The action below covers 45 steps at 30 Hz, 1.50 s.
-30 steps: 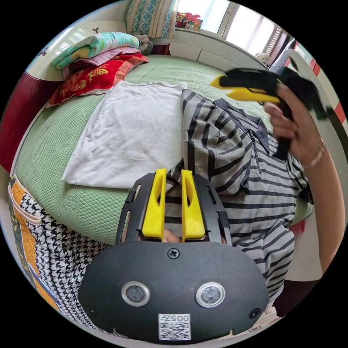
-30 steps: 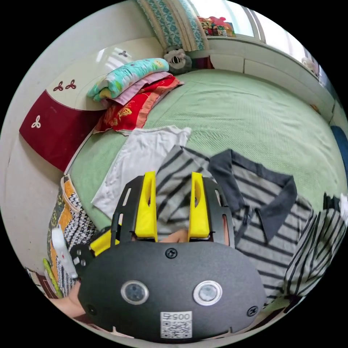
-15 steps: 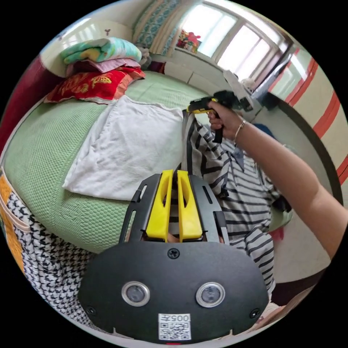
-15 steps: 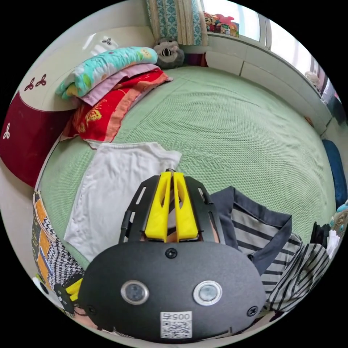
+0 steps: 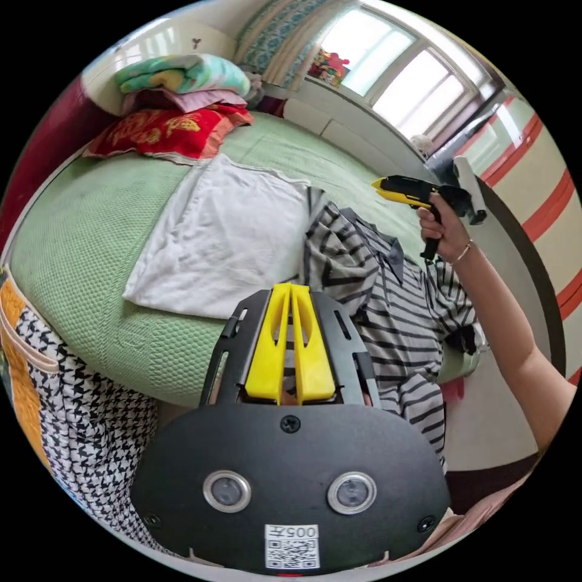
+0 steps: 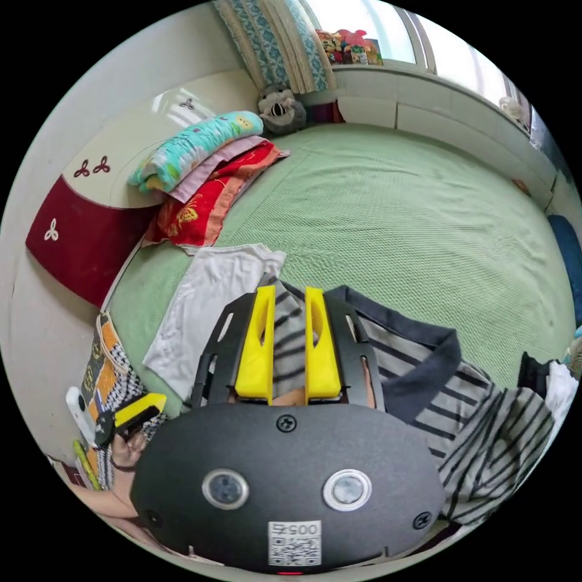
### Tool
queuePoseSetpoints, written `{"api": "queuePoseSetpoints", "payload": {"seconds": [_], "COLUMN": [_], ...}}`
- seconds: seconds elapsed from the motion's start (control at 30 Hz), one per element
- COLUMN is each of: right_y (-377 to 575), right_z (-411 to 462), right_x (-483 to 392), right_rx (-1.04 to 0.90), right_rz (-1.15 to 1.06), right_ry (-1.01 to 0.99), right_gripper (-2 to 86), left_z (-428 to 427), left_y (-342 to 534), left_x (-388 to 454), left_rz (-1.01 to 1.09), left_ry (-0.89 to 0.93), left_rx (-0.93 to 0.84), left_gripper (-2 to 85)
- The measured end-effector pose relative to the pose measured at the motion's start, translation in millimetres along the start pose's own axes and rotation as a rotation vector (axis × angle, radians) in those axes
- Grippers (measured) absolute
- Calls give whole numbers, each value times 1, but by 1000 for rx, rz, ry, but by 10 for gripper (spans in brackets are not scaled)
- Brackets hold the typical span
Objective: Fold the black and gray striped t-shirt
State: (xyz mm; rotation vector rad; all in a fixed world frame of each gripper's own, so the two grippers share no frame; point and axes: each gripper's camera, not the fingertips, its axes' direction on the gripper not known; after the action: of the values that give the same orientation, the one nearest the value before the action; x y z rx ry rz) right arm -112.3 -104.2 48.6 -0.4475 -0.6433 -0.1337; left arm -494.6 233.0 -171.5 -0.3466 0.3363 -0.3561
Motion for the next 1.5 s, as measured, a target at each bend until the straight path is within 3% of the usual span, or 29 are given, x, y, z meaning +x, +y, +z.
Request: {"api": "queuePoseSetpoints", "payload": {"seconds": [0.27,0.57,0.8,0.93,1.1,1.23,1.37,1.5], "right_y": [205,312,331,332,328,311,279,255], "right_z": [-46,-88,-84,-87,-110,-188,-253,-263], "right_x": [18,75,89,87,104,101,140,195], "right_rx": [-148,-150,-165,-221,-292,-75,100,87], "right_rz": [22,263,330,258,271,160,228,367], "right_ry": [213,345,341,387,275,263,365,471], "right_gripper": [78,67,61,45,40,62,92,95], "left_z": [48,123,221,234,243,246,243,233], "left_y": [25,40,41,45,57,65,68,70], "left_x": [120,238,279,288,299,307,310,306], "left_rz": [202,343,387,355,359,376,364,329], "left_ry": [-13,-104,-259,-244,-258,-267,-223,-121], "left_rx": [-166,-260,-364,-338,-301,-268,-238,-170], "left_gripper": [-7,-6,-6,-6,-5,-6,-6,-7]}}
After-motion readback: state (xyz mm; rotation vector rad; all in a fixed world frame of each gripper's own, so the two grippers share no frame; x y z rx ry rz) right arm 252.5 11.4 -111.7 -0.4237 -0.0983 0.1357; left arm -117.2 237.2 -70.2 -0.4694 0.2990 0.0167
